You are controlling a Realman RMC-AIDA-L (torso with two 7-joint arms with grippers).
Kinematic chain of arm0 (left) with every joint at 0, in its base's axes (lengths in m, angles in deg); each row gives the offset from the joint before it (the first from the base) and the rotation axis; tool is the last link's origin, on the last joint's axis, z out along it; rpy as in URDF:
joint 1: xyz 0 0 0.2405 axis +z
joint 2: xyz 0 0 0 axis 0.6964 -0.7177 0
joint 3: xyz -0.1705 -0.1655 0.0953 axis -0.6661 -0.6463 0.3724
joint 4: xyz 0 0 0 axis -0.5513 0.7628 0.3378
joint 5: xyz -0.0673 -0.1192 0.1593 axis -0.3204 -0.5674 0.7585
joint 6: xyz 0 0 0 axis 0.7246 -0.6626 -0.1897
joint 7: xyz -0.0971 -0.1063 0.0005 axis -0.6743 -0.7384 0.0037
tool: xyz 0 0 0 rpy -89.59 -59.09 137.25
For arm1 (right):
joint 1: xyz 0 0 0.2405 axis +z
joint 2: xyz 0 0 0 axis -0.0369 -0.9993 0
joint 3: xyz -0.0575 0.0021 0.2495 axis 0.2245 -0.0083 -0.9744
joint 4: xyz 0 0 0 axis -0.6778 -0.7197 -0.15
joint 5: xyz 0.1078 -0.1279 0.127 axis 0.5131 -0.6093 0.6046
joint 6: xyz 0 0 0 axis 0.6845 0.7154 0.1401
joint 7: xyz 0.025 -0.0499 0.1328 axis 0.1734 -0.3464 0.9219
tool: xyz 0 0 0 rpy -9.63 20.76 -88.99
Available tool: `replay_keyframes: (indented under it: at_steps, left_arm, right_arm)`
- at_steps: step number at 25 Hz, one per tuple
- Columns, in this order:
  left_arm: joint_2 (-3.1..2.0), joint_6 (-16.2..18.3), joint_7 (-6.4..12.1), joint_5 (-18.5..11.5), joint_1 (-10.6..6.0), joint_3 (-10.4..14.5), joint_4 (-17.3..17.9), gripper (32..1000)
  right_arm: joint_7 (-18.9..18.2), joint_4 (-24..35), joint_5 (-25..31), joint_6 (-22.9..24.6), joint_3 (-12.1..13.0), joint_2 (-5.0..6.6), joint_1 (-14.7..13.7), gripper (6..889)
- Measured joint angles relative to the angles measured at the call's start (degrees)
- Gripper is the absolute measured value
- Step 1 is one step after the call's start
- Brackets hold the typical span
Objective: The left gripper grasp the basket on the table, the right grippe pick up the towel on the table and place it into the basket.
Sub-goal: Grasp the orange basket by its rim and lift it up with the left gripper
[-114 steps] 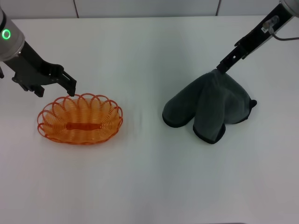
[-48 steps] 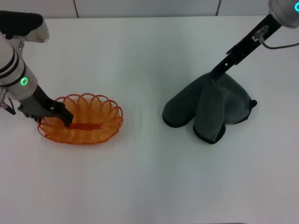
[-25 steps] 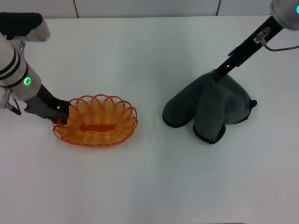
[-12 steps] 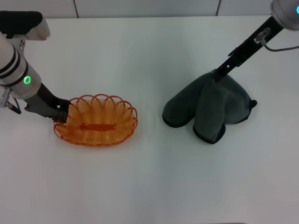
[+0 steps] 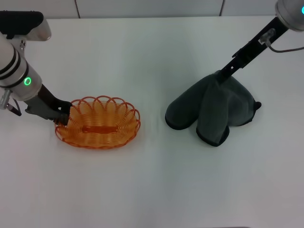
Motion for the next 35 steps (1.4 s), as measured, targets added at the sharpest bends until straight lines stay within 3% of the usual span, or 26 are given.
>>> replay_keyframes:
  at_steps: [4, 9, 14, 18, 25, 30, 35]
  left_arm:
    - [-0.5, 2.5, 0.6, -1.6, 0.19, -0.3, 1.5, 121]
    - [-1.46, 7.7, 0.47, -3.3, 0.83, -0.9, 6.7, 103]
    - [-1.65, 13.0, -0.06, -3.6, 0.94, -0.9, 11.6, 87]
    - [-1.73, 18.4, -1.11, -5.4, 0.93, -1.0, 17.3, 77]
    - [-2.89, 26.0, -3.87, -10.8, 0.14, -1.1, 23.8, 78]
    - [-3.92, 29.5, -5.79, -13.6, -0.91, -1.1, 26.0, 78]
    - [-4.28, 30.1, -5.88, -13.7, -1.62, -1.1, 26.3, 76]
  right_arm:
    - [0.0, 0.0, 0.0, 0.0, 0.0, 0.0, -0.1, 845]
    - [0.0, 0.0, 0.1, -0.1, 0.0, 0.0, -0.1, 845]
    - [0.0, 0.0, 0.2, -0.2, 0.0, 0.0, -0.2, 844]
    - [0.0, 0.0, 0.2, -0.6, 0.0, 0.0, -0.2, 844]
    - [0.0, 0.0, 0.1, -0.8, 0.0, -0.11, 0.0, 847]
    - [0.0, 0.0, 0.2, -0.6, -0.1, -0.15, 0.2, 848]
    - [0.1, 0.0, 0.3, -0.5, 0.0, -0.18, 0.3, 850]
